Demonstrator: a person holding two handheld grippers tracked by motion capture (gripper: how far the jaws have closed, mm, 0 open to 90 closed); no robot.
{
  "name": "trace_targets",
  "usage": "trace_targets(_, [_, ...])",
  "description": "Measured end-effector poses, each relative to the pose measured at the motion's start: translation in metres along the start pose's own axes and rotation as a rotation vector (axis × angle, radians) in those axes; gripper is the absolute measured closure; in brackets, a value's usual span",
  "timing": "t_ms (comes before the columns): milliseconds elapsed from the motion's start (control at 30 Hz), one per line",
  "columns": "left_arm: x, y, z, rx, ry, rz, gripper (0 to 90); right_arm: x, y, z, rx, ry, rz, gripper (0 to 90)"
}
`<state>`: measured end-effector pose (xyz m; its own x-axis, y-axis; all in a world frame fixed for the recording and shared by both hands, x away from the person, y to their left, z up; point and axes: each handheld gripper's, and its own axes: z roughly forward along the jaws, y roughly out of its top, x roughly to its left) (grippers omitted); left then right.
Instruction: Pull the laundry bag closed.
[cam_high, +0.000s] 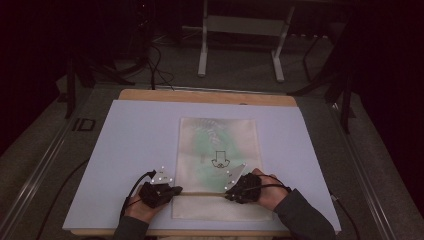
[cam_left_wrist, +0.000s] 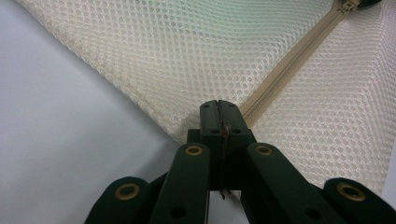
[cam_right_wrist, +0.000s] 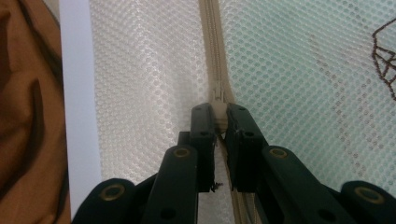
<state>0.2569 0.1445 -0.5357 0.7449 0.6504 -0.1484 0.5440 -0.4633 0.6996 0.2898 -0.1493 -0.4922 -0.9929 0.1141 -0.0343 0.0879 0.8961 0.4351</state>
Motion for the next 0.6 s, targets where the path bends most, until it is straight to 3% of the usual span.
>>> trace_targets(433, [0.0002,0.0,0.0,0.0,-0.001,0.0,89.4,-0.0009,-0.0026,-0.0016,-0.007,-0.001,-0.002,82.4])
trace_targets(600, [0.0001,0.0001,0.0,0.002,0.0,0.0,89.4,-0.001,-0.008,-0.0054,0.001,-0.008,0.018,82.4])
